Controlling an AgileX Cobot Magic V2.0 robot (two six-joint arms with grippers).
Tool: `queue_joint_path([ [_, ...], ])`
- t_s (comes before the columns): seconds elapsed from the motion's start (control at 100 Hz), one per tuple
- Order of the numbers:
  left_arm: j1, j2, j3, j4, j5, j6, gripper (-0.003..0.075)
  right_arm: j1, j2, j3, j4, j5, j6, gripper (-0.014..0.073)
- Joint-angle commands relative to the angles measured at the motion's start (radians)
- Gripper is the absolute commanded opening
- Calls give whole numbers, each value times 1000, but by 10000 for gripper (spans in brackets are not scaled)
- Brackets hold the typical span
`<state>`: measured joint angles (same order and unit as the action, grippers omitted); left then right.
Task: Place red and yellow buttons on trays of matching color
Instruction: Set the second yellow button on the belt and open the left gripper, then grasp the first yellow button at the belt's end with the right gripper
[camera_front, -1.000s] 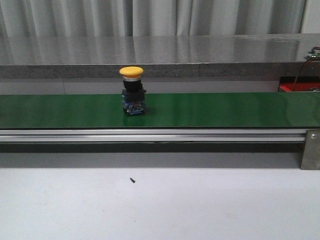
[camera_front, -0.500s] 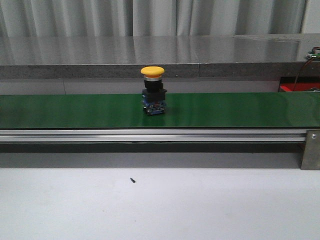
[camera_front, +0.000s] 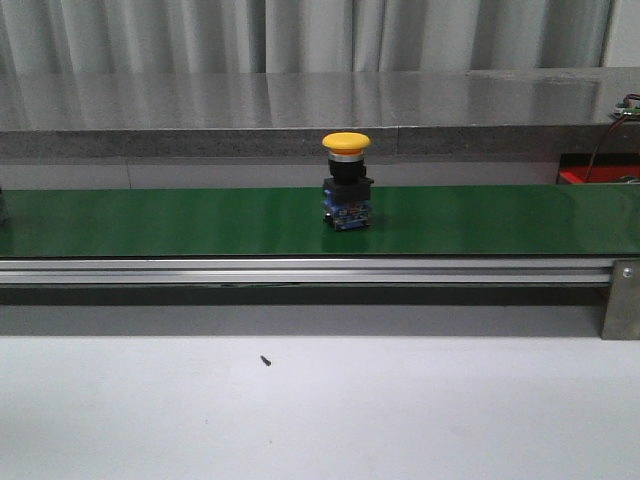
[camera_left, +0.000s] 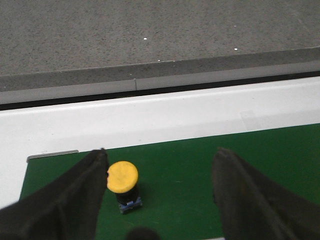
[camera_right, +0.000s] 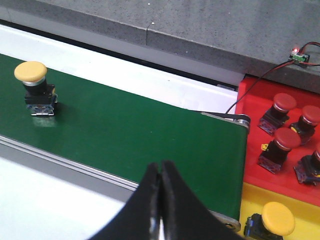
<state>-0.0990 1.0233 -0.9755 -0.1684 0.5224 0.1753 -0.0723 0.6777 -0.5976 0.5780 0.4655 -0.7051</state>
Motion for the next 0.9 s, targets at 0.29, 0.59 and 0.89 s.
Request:
queue_joint_path([
  [0.29,-58,-414,358,-20,-184,1,17,-2,-3,-26,29,-50,-8,-68],
  [0.59,-58,-580,496,-20,-234,1,-20,-2,-3,-28,74,21,-8,-21],
  [0.89,-58,-580,496,-20,-234,1,-19,-2,115,-143,74,121,-8,531],
])
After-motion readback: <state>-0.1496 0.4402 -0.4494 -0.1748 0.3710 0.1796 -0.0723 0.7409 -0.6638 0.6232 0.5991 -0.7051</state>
